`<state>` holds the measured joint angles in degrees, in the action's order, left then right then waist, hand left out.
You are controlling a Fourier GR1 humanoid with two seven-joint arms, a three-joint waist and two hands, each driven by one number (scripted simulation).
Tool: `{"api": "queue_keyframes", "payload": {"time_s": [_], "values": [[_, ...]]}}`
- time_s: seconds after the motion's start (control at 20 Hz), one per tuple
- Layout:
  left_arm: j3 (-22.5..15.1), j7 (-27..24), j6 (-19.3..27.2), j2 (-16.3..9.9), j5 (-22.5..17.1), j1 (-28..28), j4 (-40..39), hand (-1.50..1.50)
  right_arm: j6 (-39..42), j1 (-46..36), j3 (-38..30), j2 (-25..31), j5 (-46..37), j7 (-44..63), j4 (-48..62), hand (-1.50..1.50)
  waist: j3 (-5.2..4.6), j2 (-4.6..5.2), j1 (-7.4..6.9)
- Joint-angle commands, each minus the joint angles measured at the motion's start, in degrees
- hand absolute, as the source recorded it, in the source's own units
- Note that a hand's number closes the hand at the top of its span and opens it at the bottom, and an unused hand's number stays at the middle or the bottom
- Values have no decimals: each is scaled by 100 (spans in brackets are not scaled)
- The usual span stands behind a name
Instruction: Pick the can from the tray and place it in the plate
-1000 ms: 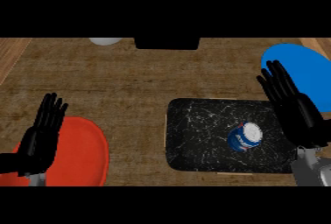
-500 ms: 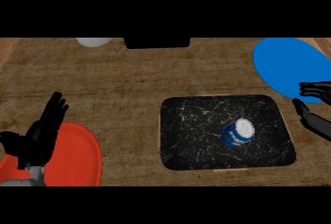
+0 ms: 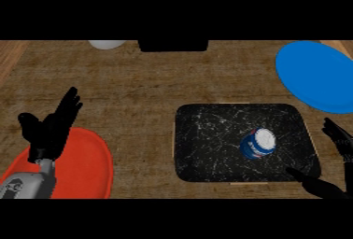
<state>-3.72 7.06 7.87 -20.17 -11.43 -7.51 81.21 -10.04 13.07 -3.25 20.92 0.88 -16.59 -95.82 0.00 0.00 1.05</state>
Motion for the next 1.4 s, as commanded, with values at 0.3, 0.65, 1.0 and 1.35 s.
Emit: {"api": "queue_keyframes", "payload": {"time_s": [0.3,0.65,1.0,1.35], "values": [[131,63,-228,165,207,-369,-468,0,158,150,438,339,-1225,1641,-1024,-150,-3,1,-74],[259,39,-345,65,217,-349,-280,0,1023,-312,544,822,-1304,2816,-909,-150,-1,12,-143],[201,307,-215,283,368,-142,26,0,1337,-466,1118,793,-2342,4147,-1498,-150,-1,-3,-123],[373,340,-436,288,375,-29,235,0,2120,-1150,1211,590,-2476,4842,-1120,-150,0,-4,-129]]}}
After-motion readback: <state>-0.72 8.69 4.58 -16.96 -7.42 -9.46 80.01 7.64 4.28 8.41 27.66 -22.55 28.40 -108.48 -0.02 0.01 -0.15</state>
